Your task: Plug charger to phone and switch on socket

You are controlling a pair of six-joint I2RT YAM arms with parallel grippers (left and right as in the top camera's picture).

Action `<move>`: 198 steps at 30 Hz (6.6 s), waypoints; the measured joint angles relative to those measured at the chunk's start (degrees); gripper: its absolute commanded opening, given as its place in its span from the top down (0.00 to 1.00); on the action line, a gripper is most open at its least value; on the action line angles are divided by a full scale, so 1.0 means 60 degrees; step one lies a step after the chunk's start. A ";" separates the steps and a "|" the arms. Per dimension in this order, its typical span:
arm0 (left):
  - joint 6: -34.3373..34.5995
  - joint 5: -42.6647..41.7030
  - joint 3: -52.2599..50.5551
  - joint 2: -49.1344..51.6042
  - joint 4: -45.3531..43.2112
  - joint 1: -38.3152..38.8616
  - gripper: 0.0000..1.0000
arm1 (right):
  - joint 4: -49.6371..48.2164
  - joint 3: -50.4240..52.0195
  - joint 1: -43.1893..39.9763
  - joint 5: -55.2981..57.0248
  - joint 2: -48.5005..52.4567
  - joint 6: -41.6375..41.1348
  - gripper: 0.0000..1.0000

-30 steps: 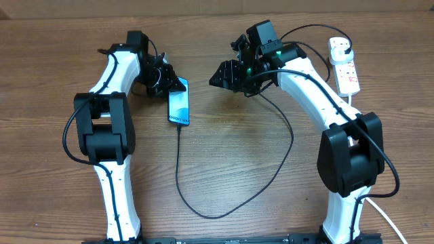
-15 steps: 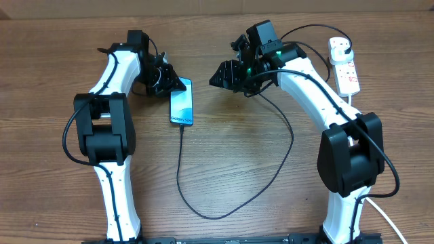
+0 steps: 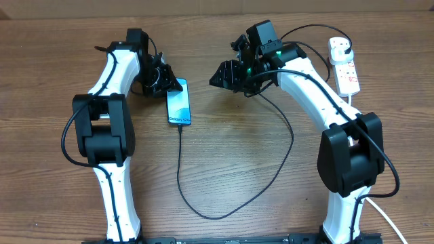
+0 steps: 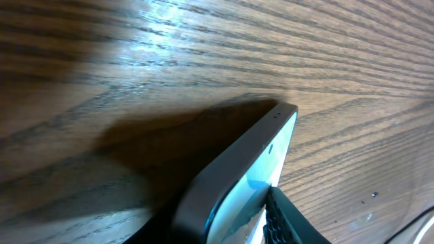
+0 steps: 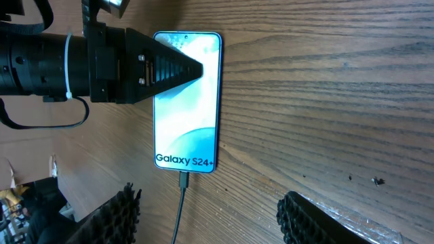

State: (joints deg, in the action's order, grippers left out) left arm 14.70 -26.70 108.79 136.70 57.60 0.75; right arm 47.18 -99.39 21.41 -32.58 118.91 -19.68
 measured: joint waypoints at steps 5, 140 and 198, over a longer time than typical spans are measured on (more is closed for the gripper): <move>0.0000 0.0168 0.0015 -0.0018 0.0018 0.0004 0.65 | 0.0000 0.0000 0.0000 -0.0004 0.0000 0.0000 0.34; -0.0801 0.2714 0.2860 -0.4444 0.3053 -0.0353 0.00 | -0.1800 -0.0317 -0.7195 0.4754 0.2087 0.1042 0.16; -0.0801 0.2714 0.2860 -0.4444 0.3053 -0.0350 0.00 | -0.2186 -0.0288 -0.7195 0.4237 0.2124 0.1253 0.16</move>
State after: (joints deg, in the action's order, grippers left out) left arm 9.89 -10.41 125.95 110.04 75.92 -1.34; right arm 34.06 -101.12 -21.76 -7.16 131.66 -12.16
